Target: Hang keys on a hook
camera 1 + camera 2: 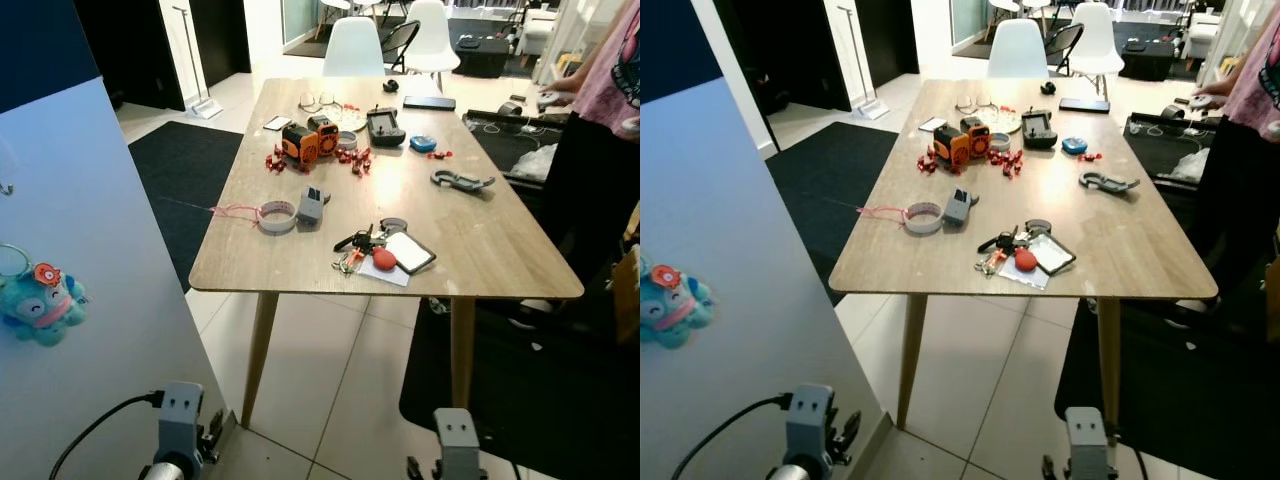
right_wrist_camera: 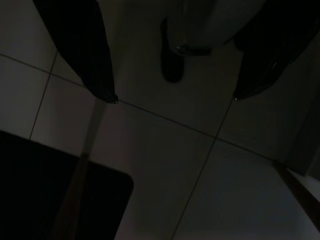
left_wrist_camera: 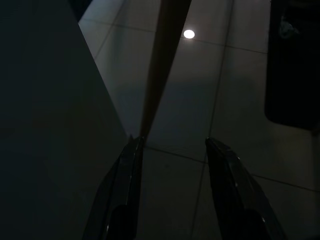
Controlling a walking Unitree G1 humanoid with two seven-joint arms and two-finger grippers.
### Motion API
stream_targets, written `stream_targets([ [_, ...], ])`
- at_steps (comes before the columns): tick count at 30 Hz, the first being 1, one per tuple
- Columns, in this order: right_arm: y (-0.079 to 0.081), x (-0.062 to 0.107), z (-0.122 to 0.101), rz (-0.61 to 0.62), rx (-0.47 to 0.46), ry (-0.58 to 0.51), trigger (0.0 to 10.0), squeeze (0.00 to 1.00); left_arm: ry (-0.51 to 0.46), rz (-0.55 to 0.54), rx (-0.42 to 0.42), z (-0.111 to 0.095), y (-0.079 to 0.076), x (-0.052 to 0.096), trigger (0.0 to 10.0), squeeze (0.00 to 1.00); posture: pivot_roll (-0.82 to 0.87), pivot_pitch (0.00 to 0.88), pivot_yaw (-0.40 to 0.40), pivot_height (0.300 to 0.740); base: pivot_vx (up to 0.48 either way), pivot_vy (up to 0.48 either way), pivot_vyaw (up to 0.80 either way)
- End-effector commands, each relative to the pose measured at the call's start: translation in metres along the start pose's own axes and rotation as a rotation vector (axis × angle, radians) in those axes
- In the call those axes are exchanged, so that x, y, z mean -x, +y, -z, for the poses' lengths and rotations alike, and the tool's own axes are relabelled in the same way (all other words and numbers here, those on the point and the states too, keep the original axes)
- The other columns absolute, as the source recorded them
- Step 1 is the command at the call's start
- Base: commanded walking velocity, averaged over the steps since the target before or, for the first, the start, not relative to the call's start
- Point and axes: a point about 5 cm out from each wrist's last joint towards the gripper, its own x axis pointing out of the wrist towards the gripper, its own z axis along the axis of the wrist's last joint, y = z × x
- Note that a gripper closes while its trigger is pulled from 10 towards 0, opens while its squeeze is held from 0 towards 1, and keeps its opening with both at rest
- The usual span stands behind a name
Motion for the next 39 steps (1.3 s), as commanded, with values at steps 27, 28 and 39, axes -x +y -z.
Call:
stream_targets([
  [27,0.034,0.005,0.019,-0.253,0.023,0.116,10.0,0.00,0.074,-0.076,0.005,0.020,-0.006,0.010,10.0,0.00,0.06,0.069,0.001,0.740,0.000,0.000,0.00],
  [28,0.033,0.004,0.018,-0.252,0.024,0.116,10.0,0.00,0.076,-0.078,0.012,0.020,-0.006,0.010,10.0,0.00,0.06,0.067,-0.001,0.740,0.000,0.000,0.00],
  [39,0.030,0.003,0.015,-0.249,0.037,0.114,10.0,0.00,0.088,-0.082,0.048,0.020,-0.011,0.007,10.0,0.00,0.05,0.052,-0.010,0.740,0.000,0.113,0.00],
])
